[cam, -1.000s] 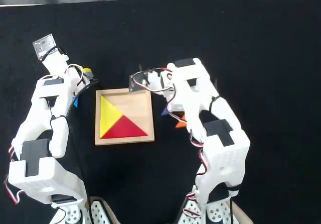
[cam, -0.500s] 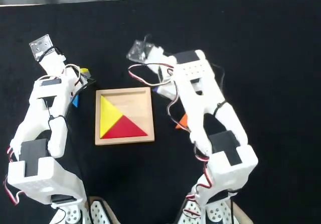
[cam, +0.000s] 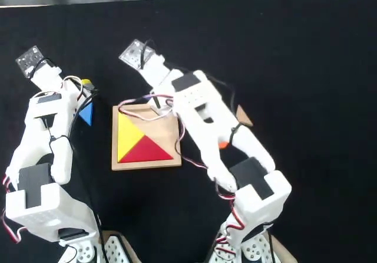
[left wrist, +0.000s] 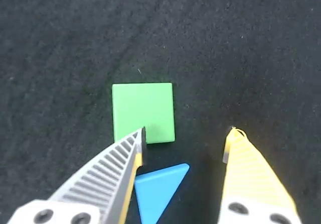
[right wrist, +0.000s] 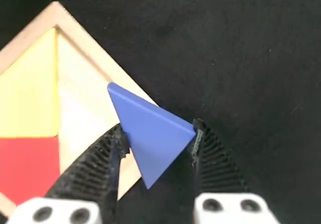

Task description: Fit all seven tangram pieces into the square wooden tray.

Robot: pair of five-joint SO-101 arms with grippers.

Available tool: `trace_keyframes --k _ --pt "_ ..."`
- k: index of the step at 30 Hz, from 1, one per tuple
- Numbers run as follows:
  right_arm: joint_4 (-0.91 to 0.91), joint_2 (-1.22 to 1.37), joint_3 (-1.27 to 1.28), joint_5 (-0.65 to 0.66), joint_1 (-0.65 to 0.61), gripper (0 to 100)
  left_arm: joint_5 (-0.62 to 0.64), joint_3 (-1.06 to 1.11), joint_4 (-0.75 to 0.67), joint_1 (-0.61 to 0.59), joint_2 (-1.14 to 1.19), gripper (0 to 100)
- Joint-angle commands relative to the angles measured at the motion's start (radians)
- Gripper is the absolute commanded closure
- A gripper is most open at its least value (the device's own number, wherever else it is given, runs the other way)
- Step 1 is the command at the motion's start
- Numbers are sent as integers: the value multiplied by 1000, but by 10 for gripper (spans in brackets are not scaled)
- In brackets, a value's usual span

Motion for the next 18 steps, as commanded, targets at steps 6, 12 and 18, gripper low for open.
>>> trace_keyframes --k 6,12,18 --pt "-68 -61 42 -28 -11 892 12 -53 -14 -2 -6 737" --pt "-172 -33 122 -161 -15 892 12 -50 -14 -1 -6 737" --pt "-238 -13 154 -169 -15 892 12 -50 -14 -1 -6 737"
